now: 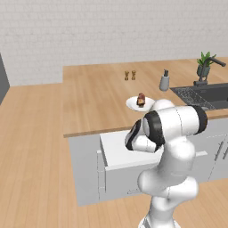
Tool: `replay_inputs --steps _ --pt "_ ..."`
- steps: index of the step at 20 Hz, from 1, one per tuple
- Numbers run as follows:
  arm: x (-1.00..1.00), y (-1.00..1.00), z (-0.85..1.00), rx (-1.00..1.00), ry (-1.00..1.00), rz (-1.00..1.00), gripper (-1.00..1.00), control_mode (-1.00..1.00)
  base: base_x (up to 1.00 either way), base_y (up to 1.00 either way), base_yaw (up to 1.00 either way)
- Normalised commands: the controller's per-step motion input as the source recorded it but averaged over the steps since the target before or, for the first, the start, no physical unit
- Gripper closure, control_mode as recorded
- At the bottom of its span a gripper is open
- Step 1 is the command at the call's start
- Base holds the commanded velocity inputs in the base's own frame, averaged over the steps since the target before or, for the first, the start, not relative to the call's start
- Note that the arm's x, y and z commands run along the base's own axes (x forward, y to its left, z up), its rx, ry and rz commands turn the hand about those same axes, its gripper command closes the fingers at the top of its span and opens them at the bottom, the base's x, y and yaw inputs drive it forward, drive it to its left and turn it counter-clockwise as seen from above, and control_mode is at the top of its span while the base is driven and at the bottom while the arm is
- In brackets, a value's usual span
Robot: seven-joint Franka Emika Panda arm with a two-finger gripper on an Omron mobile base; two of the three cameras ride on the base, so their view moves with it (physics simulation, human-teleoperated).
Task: Pick up the knife from the drawer and place it on the cutting board. Then place the meat from the plate to the cutting board.
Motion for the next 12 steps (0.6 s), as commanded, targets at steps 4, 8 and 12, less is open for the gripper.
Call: replay_inputs --steps 4,8,12 --pt "-1.0 -0.04 0.4 0.06 0.0 -0.23 1.0 -1.0 0.0 0.0 0.0" --pt "-0.99 0.0 0.1 0.02 0.0 -0.28 1.0 -1.0 0.0 0.0 0.0" --pt "-0.51 0.0 0.8 0.03 -0.07 -0.32 1.0 -1.0 0.0 0.0 0.0"
